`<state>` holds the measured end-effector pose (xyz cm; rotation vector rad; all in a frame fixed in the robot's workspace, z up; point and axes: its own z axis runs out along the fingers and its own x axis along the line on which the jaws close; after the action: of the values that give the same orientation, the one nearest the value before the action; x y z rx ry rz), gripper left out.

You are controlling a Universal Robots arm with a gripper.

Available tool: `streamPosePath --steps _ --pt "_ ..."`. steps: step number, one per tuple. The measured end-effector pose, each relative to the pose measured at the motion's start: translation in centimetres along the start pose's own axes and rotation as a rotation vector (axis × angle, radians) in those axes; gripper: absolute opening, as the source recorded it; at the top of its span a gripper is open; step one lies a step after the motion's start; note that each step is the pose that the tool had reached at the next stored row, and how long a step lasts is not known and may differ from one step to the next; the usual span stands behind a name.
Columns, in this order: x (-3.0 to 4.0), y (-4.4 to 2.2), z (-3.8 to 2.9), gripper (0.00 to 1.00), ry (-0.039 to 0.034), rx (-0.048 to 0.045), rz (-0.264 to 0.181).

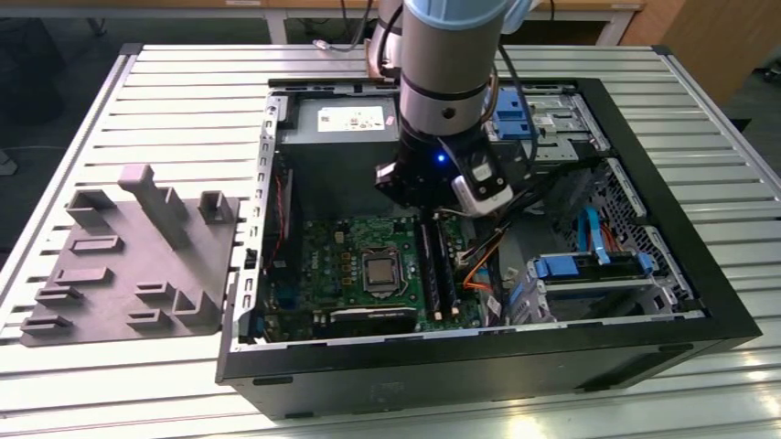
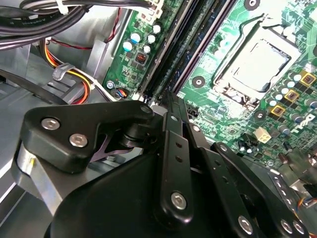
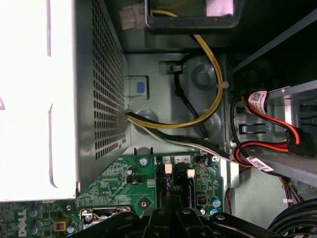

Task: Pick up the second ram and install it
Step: 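Press down the second ram until it locks into place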

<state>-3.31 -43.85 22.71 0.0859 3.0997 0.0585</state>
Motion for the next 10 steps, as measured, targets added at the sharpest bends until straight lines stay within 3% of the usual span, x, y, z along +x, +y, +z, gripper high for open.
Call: streamPosePath --steps 10 --pt "0.03 -0.01 0.55 0.11 0.0001 0.0003 0.0"
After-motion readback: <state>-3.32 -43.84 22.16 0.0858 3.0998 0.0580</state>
